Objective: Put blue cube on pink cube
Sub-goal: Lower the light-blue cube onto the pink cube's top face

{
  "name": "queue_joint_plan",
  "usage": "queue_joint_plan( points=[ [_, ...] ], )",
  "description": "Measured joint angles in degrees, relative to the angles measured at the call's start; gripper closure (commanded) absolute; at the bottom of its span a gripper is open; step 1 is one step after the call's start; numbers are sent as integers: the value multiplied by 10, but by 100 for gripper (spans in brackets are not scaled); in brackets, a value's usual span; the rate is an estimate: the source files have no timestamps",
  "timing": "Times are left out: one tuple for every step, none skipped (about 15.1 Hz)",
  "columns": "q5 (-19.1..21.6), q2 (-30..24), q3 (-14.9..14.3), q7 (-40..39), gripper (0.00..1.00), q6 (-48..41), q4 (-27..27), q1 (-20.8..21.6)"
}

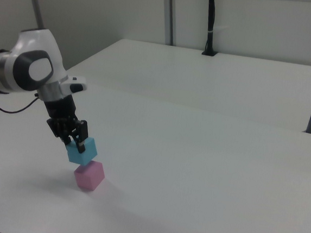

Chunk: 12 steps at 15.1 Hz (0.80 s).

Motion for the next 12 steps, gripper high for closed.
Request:
queue_joint_plan(
  points=[
    [-2,0,0,0,57,11,-8,-4],
    [-4,0,0,-4,57,16,-12,-8],
    [-6,0,0,-11,57,18,-14,-12],
    [-8,0,-1,-16,57,19,-14,-15],
    [-9,0,-1,-21,57,19,-15,-19],
    [-9,0,-1,-23,57,19,-15,-22],
    [-9,0,-1,-24,57,19,-15,-24],
    [-9,0,-1,-25,57,19,-15,-26],
    [-9,0,-1,-25,57,19,-15,-28],
    [-9,0,-1,-26,57,19,-15,-28],
    [-9,0,-1,-26,57,19,-16,-28],
    [-9,0,-1,-26,57,19,-17,-28]
  ],
)
